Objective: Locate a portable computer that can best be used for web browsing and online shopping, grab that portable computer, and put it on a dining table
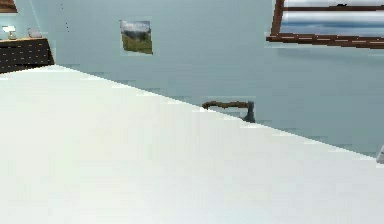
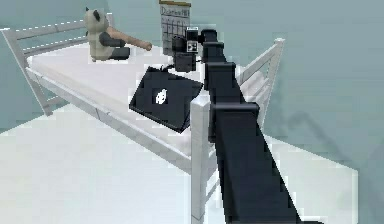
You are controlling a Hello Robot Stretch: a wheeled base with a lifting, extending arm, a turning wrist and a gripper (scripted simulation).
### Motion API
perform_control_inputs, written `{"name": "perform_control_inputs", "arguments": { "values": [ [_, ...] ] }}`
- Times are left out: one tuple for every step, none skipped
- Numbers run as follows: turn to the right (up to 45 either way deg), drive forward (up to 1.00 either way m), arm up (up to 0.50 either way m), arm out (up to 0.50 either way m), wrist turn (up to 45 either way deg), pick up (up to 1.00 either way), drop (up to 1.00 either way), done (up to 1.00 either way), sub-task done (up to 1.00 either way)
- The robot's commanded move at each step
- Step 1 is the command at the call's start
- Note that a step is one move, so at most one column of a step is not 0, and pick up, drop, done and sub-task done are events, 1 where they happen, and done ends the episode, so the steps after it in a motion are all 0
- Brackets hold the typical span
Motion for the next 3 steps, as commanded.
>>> {"name": "perform_control_inputs", "arguments": {
  "values": [
    [0.0, 0.00, -0.30, 0.00, 0.0, 0.00, 0.00, 0.00, 0.00],
    [0.0, 0.00, 0.00, 0.00, 0.0, 1.00, 0.00, 0.00, 0.00],
    [0.0, 0.00, 0.10, 0.00, 0.0, 0.00, 0.00, 0.00, 0.00]
  ]
}}
